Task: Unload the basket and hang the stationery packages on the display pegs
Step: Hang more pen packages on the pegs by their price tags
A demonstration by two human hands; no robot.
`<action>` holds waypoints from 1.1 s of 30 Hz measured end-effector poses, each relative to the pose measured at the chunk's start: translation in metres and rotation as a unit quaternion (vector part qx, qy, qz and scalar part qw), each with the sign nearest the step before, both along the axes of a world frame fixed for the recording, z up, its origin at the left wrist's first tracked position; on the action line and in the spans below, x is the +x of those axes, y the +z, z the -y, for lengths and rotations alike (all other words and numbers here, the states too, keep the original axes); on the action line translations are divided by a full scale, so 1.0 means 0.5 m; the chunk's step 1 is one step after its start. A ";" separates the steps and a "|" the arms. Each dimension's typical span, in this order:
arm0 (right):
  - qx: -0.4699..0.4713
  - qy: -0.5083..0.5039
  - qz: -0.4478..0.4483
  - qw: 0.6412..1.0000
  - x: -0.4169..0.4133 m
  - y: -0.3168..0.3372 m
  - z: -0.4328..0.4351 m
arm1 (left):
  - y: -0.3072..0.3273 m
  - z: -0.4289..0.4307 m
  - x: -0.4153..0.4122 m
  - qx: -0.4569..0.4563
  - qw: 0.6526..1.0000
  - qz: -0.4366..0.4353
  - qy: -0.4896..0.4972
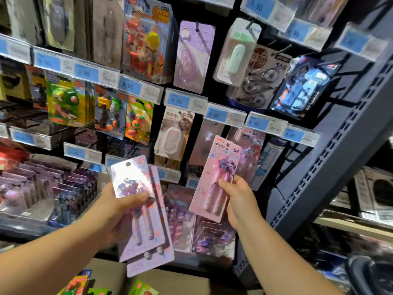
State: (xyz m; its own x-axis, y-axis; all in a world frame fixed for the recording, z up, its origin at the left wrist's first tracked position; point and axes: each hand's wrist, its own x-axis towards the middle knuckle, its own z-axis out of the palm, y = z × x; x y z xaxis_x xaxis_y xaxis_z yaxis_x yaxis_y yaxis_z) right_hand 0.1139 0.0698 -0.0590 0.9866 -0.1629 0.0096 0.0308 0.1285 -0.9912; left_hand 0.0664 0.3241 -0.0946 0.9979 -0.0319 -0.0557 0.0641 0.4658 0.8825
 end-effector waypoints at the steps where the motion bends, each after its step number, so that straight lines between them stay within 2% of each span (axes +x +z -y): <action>1: -0.017 -0.040 0.014 0.999 0.007 0.001 0.020 | 0.001 0.004 -0.001 0.008 1.000 0.001 -0.003; 4: -0.060 -0.116 0.028 0.991 0.026 0.000 0.075 | 0.002 0.016 -0.003 -0.004 1.000 0.007 -0.011; 8: -0.049 -0.161 0.048 0.985 0.048 0.004 0.115 | -0.001 0.029 0.002 -0.031 0.999 -0.003 -0.022; 11: -0.043 -0.171 0.059 0.983 0.061 0.010 0.132 | 0.000 0.037 0.005 -0.006 1.000 -0.013 -0.018; 15: -0.049 -0.172 0.060 0.982 0.074 0.016 0.138 | 0.000 0.039 0.008 -0.019 0.999 -0.032 -0.002; 20: -0.063 -0.182 0.047 0.980 0.085 0.014 0.135 | -0.015 0.021 0.017 0.020 0.999 -0.031 -0.018; 28: -0.057 -0.204 0.049 0.976 0.118 0.006 0.128 | -0.012 0.014 0.014 0.031 0.999 -0.023 -0.019; 33: -0.093 -0.236 0.039 0.966 0.146 0.004 0.123 | -0.017 0.010 0.020 0.048 0.999 -0.020 -0.009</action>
